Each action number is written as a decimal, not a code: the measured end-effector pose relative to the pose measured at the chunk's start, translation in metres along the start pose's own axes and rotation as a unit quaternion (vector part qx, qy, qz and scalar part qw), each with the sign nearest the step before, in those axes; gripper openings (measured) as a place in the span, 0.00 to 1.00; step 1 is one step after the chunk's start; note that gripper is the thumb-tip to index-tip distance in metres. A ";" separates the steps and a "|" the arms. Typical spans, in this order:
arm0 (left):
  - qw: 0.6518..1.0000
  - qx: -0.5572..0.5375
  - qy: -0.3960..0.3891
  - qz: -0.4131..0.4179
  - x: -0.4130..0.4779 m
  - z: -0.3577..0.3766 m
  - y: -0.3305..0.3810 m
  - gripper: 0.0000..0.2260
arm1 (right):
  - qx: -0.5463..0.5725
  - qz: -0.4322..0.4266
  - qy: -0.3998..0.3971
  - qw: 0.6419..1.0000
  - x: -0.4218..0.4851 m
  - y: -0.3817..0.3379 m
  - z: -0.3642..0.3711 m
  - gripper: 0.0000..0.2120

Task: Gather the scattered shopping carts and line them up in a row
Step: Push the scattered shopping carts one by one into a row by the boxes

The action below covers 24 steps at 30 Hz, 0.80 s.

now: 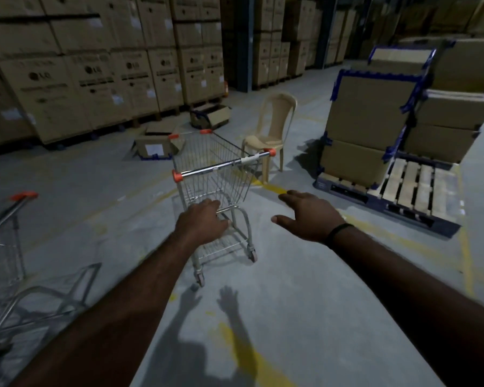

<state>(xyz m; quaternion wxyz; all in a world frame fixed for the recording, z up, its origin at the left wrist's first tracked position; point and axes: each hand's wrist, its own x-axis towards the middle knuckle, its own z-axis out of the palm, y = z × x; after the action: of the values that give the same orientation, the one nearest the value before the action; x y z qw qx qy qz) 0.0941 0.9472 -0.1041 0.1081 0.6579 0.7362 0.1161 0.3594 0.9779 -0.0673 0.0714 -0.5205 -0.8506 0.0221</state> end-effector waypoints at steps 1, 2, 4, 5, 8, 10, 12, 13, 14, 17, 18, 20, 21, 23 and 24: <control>1.000 0.000 -0.004 -0.003 0.017 0.000 0.000 0.30 | 0.008 0.002 -0.005 1.000 0.017 0.006 0.002 0.34; 1.000 0.000 -0.008 -0.004 0.033 0.000 -0.002 0.30 | 0.014 0.001 -0.013 1.000 0.034 0.011 0.006 0.34; 1.000 0.001 -0.009 -0.013 0.062 0.002 -0.007 0.28 | 0.007 -0.011 -0.022 1.000 0.069 0.018 0.013 0.33; 1.000 -0.002 -0.007 -0.023 0.078 0.003 -0.010 0.27 | 0.004 -0.016 -0.023 1.000 0.088 0.021 0.015 0.33; 0.999 -0.007 0.005 -0.045 0.126 0.004 -0.021 0.29 | 0.011 -0.043 -0.023 0.999 0.150 0.030 0.023 0.34; 0.998 -0.010 0.015 -0.063 0.156 0.005 -0.026 0.29 | 0.009 -0.067 -0.023 0.997 0.192 0.038 0.032 0.34; 0.996 -0.010 0.016 -0.085 0.186 0.009 -0.035 0.29 | 0.012 -0.087 -0.026 0.996 0.234 0.046 0.040 0.34; 0.996 -0.011 0.019 -0.089 0.202 0.009 -0.039 0.30 | 0.019 -0.098 -0.027 0.995 0.255 0.050 0.043 0.34; 0.995 -0.005 0.029 -0.090 0.218 0.010 -0.044 0.32 | 0.027 -0.112 -0.028 0.993 0.277 0.054 0.046 0.33; 0.992 0.012 0.044 -0.117 0.266 0.008 -0.054 0.31 | 0.037 -0.158 -0.039 0.986 0.342 0.065 0.052 0.30; 0.990 0.012 0.042 -0.136 0.282 0.009 -0.058 0.29 | 0.036 -0.171 -0.046 0.983 0.363 0.068 0.055 0.30; 0.985 -0.006 0.053 -0.164 0.307 0.011 -0.061 0.29 | 0.039 -0.189 -0.062 0.979 0.404 0.072 0.063 0.31; 0.983 -0.013 0.054 -0.175 0.319 0.015 -0.064 0.30 | 0.043 -0.192 -0.070 0.978 0.422 0.073 0.069 0.32; 0.981 -0.007 0.036 -0.188 0.337 0.021 -0.069 0.31 | 0.050 -0.193 -0.096 0.975 0.452 0.071 0.083 0.33; 0.982 0.003 0.027 -0.188 0.344 0.024 -0.073 0.29 | 0.052 -0.193 -0.112 0.973 0.465 0.069 0.093 0.34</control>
<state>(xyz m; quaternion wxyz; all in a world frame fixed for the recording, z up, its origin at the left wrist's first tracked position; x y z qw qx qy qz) -0.0052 1.2823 -0.1516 0.1059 0.5051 0.8496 0.1091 0.1985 1.4263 -0.1208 0.0056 -0.3362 -0.9354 0.1097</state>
